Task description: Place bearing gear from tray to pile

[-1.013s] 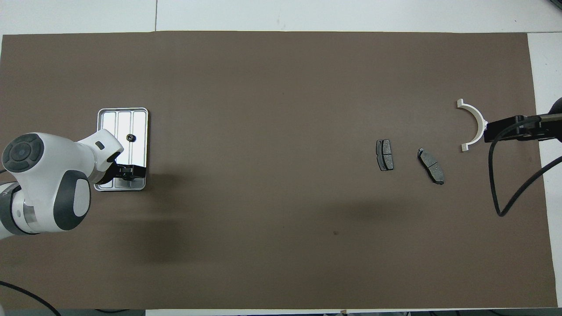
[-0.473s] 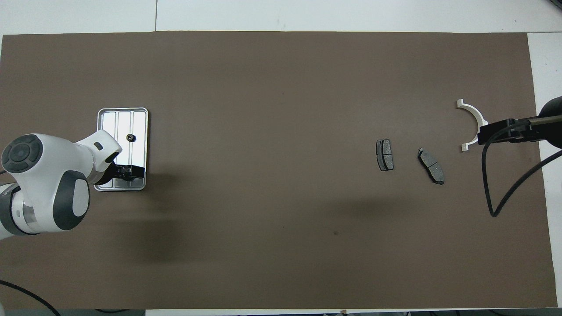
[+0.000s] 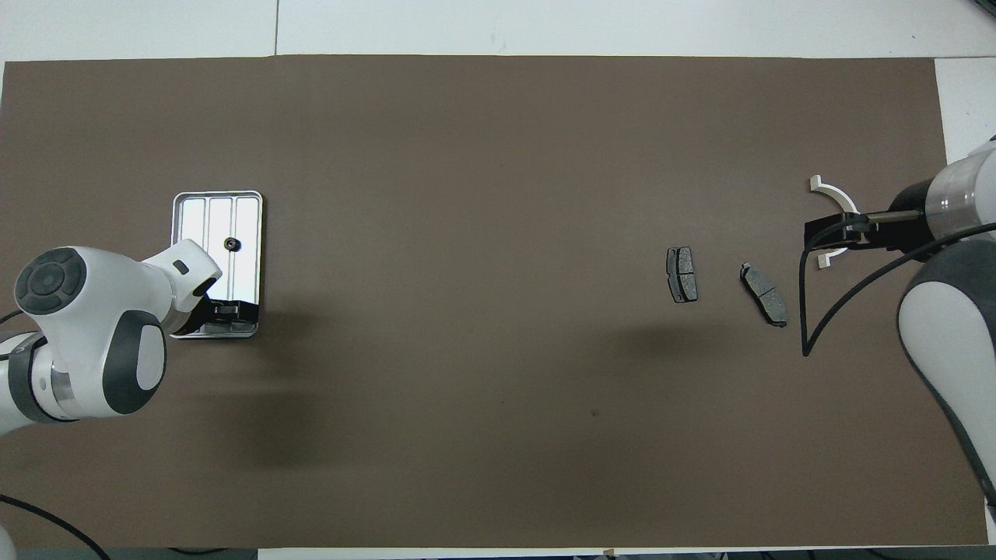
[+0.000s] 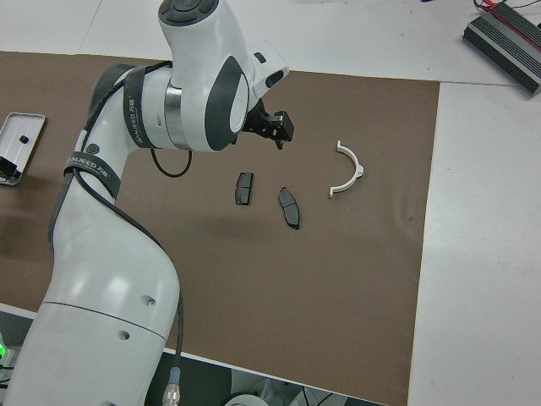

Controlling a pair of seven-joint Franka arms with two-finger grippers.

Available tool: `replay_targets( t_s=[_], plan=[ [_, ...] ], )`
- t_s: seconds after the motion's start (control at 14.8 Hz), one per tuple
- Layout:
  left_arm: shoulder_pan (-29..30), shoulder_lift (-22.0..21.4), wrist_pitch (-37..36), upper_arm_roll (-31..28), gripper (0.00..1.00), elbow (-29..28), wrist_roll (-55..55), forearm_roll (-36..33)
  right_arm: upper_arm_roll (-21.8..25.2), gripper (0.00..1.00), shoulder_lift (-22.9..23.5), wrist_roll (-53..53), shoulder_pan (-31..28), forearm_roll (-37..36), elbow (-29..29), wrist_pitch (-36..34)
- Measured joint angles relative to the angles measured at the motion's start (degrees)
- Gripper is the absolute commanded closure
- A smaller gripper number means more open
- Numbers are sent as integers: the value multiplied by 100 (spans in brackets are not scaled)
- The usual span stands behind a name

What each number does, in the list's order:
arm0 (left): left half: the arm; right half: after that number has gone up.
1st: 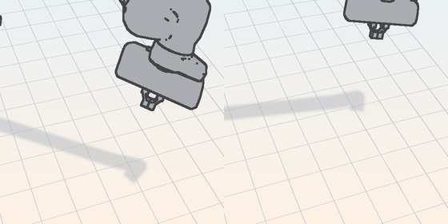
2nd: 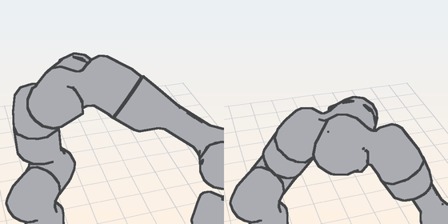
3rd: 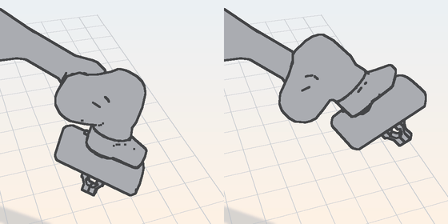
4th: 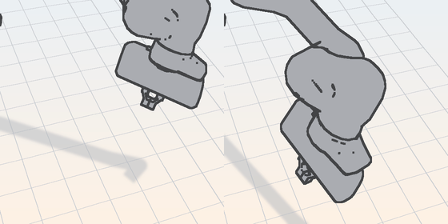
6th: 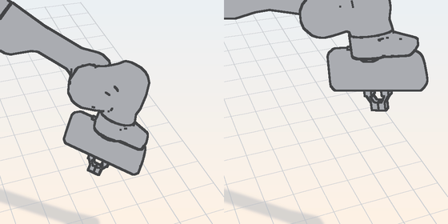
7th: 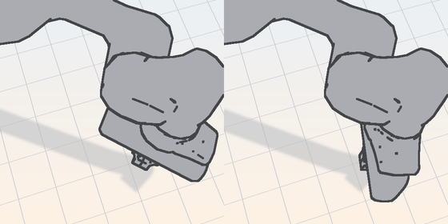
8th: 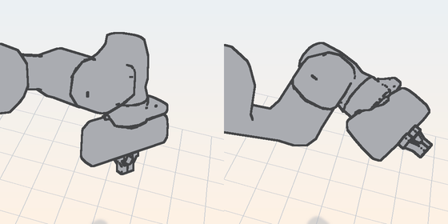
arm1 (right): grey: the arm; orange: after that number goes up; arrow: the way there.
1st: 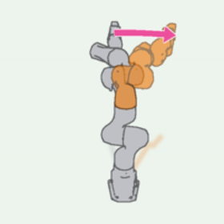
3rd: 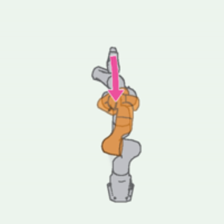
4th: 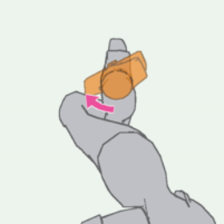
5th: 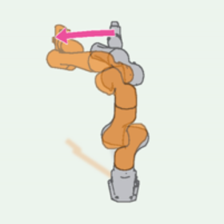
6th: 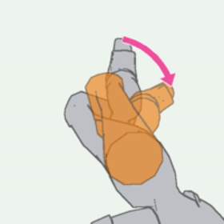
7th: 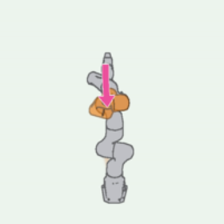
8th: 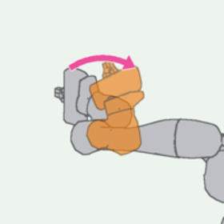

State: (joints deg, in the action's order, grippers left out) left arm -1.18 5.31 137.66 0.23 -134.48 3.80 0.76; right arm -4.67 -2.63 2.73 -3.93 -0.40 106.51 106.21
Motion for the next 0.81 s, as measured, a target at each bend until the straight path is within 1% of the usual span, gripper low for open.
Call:
replay_targets(
  t_s=[0.07, 0.14, 0.2, 0.27, 0.34, 0.41, 0.47, 0.81],
  plan=[
    [-1, 0, 0, 0, 20, -1, 0, 0, -5, 0, 60, 108, 52, 0, 61, 129],
    [-2, 0, 0, 2, 36, 0, 0, 0, -10, 0, 134, 265, 116, 0, 92, 248],
    [-4, -2, 1, 4, 57, 1, 0, 0, -13, 0, 212, 423, 182, 0, 105, 342],
    [-8, -21, 0, 14, 76, 8, 0, 1, -15, 0, 292, 576, 245, 0, 112, 444],
    [-9, -43, 0, 22, 89, 13, 0, 1, -15, 0, 371, 700, 304, 0, 115, 545],
    [-9, -61, 0, 25, 96, 21, 0, 1, -15, 0, 433, 767, 362, 0, 115, 613],
    [-10, -81, -1, 26, 100, 29, 0, 2, -17, 0, 476, 808, 414, 0, 115, 654],
    [-11, -72, -11, 32, 100, 60, 0, 2, -13, 0, 559, 840, 501, 0, 115, 752]
  ],
)
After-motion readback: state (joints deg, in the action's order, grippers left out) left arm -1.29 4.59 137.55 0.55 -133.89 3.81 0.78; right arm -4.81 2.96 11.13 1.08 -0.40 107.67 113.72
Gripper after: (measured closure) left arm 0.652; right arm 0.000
